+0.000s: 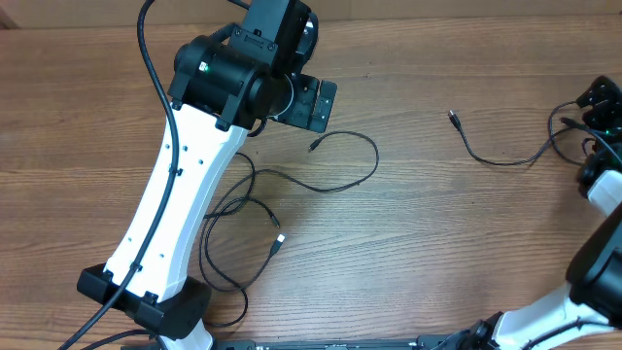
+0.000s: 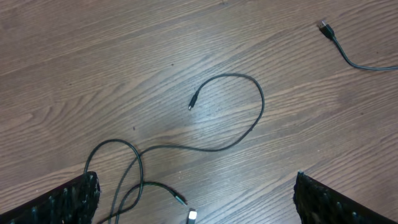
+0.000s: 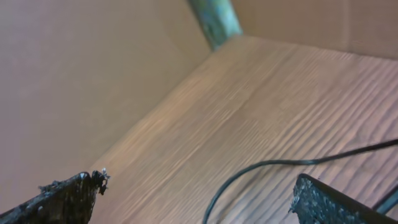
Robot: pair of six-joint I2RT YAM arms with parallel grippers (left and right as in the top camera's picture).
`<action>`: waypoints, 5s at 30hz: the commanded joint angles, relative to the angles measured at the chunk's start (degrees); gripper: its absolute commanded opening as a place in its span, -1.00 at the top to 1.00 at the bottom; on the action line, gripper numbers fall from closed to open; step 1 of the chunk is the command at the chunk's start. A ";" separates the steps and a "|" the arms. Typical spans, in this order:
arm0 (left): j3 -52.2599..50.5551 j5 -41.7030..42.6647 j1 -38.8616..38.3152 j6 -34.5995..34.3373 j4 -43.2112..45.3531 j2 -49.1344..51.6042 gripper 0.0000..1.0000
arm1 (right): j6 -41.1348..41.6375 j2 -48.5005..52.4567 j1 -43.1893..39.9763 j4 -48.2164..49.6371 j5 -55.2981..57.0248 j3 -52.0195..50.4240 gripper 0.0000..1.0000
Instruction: Untangle cables
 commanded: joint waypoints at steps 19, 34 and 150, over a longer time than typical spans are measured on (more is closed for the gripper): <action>0.44 0.63 -0.02 -0.79 0.22 0.52 -0.99 | -24.09 -13.33 2.40 -38.03 5.25 1.11 -1.00; 0.44 0.63 0.00 -0.79 0.20 0.52 -0.99 | -23.98 -7.06 2.40 -49.33 10.64 0.72 -1.00; 0.44 0.63 -0.02 -0.79 0.22 0.52 -0.99 | -25.16 24.61 5.31 -6.91 -3.85 1.62 -1.00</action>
